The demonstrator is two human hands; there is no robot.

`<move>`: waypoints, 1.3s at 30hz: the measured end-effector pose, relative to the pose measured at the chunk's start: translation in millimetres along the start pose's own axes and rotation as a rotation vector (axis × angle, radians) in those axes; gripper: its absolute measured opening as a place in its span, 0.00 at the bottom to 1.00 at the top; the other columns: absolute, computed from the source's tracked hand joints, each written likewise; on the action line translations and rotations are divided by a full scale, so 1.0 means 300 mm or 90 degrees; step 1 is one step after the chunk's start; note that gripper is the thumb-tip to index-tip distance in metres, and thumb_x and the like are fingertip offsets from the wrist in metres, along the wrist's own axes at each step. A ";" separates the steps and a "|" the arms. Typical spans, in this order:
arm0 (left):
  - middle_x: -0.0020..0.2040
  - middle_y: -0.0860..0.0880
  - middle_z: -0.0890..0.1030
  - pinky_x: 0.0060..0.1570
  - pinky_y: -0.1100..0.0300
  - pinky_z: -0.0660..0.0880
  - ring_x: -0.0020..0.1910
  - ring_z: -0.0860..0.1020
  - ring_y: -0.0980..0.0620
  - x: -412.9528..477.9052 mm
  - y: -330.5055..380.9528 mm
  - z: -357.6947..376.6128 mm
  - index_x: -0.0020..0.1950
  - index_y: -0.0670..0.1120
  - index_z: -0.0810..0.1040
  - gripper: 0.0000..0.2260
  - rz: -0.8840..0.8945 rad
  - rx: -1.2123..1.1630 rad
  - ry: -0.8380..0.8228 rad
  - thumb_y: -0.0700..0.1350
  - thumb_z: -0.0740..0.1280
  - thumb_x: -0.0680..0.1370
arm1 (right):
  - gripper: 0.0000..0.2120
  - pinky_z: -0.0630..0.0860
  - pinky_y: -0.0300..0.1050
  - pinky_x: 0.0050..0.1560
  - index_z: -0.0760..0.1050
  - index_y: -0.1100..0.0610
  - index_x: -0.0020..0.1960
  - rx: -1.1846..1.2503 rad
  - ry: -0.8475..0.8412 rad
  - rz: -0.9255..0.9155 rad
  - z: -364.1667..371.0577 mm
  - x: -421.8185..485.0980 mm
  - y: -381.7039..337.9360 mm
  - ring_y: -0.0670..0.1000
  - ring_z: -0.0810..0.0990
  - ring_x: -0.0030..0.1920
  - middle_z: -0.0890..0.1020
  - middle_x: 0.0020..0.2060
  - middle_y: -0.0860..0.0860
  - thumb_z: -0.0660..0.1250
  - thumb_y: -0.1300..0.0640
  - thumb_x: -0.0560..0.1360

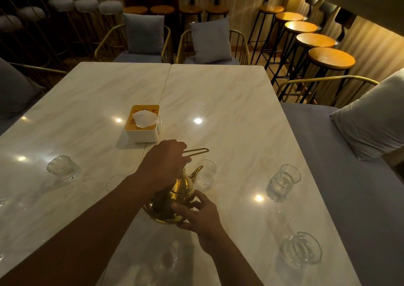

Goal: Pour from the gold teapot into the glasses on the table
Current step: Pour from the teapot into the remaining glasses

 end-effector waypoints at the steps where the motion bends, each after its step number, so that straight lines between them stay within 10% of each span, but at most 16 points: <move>1: 0.65 0.47 0.79 0.57 0.60 0.71 0.60 0.79 0.48 -0.010 -0.017 0.009 0.68 0.46 0.77 0.19 -0.008 -0.011 -0.013 0.50 0.69 0.79 | 0.29 0.83 0.55 0.47 0.75 0.42 0.54 -0.013 0.007 -0.005 -0.005 0.001 0.003 0.53 0.82 0.50 0.79 0.55 0.48 0.84 0.53 0.58; 10: 0.58 0.47 0.81 0.52 0.58 0.76 0.53 0.79 0.50 -0.106 -0.120 0.044 0.63 0.46 0.78 0.12 -0.067 -0.056 -0.076 0.47 0.67 0.80 | 0.51 0.81 0.51 0.55 0.63 0.43 0.71 -0.204 0.076 -0.072 -0.028 0.022 -0.001 0.53 0.76 0.60 0.71 0.69 0.48 0.84 0.45 0.54; 19: 0.49 0.49 0.83 0.50 0.60 0.78 0.49 0.80 0.51 -0.175 -0.137 -0.055 0.58 0.46 0.79 0.08 -0.069 -0.183 -0.029 0.43 0.68 0.79 | 0.42 0.72 0.30 0.48 0.61 0.36 0.65 -0.293 0.073 -0.218 0.003 -0.051 -0.142 0.43 0.74 0.55 0.69 0.56 0.31 0.82 0.45 0.59; 29: 0.49 0.48 0.84 0.50 0.55 0.80 0.48 0.81 0.52 -0.301 -0.124 -0.200 0.57 0.46 0.80 0.08 0.008 -0.173 0.065 0.45 0.68 0.79 | 0.38 0.78 0.52 0.58 0.63 0.23 0.56 -0.306 0.075 -0.299 0.082 -0.183 -0.191 0.48 0.76 0.59 0.72 0.56 0.30 0.82 0.42 0.57; 39: 0.46 0.48 0.82 0.42 0.65 0.74 0.45 0.80 0.52 -0.515 -0.212 -0.396 0.56 0.44 0.80 0.08 0.028 -0.166 0.123 0.45 0.68 0.79 | 0.34 0.76 0.40 0.48 0.64 0.29 0.54 -0.344 0.001 -0.307 0.266 -0.333 -0.157 0.43 0.76 0.52 0.70 0.49 0.27 0.82 0.47 0.59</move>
Point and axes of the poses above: each hand's wrist, its own x-axis towards the middle knuckle, its own z-axis out of the palm, y = z × x, the point moved 10 cm from there along x, towards the middle knuckle
